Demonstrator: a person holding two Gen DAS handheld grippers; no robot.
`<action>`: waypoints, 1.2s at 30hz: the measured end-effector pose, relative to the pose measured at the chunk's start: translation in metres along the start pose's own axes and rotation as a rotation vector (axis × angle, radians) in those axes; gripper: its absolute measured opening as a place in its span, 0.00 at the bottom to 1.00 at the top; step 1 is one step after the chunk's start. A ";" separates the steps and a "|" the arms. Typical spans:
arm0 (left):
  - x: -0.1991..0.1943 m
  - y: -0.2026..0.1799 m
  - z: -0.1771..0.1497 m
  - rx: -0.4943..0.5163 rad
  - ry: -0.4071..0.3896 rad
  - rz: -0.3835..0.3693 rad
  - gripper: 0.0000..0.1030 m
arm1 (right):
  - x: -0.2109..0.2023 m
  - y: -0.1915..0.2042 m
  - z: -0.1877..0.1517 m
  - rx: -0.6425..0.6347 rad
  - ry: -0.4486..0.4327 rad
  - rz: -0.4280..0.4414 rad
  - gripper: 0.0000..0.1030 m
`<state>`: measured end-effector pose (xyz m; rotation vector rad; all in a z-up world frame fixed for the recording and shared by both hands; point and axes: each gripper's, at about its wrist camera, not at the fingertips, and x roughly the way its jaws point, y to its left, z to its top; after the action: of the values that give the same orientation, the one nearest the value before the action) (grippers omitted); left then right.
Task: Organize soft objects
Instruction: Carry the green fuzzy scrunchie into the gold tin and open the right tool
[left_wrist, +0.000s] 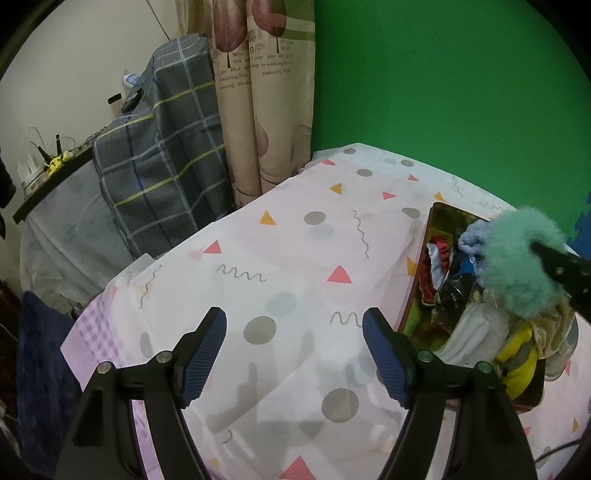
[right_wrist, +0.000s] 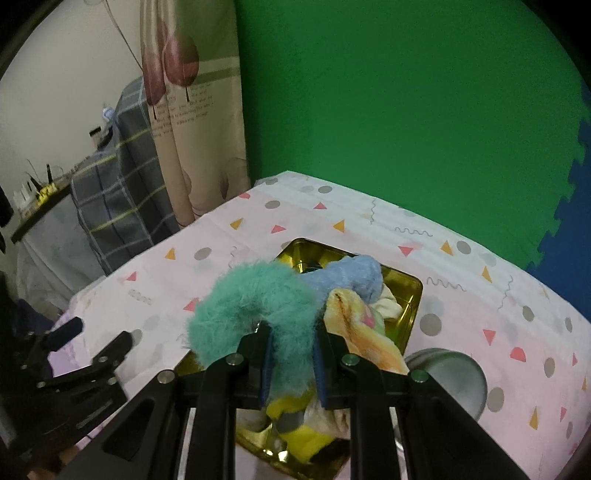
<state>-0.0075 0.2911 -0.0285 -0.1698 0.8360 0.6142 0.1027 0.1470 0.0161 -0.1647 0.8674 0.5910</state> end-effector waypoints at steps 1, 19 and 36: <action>0.000 0.001 0.000 -0.003 0.002 -0.004 0.72 | 0.004 0.001 0.000 0.002 0.006 -0.004 0.18; 0.005 0.003 0.001 -0.014 0.025 -0.035 0.74 | 0.048 -0.002 -0.005 0.035 0.085 -0.063 0.28; -0.014 -0.027 -0.005 0.108 -0.034 -0.058 0.78 | -0.070 -0.009 -0.051 0.103 -0.071 -0.172 0.65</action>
<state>-0.0028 0.2613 -0.0239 -0.0848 0.8265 0.5151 0.0387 0.0909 0.0348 -0.1228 0.8034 0.3891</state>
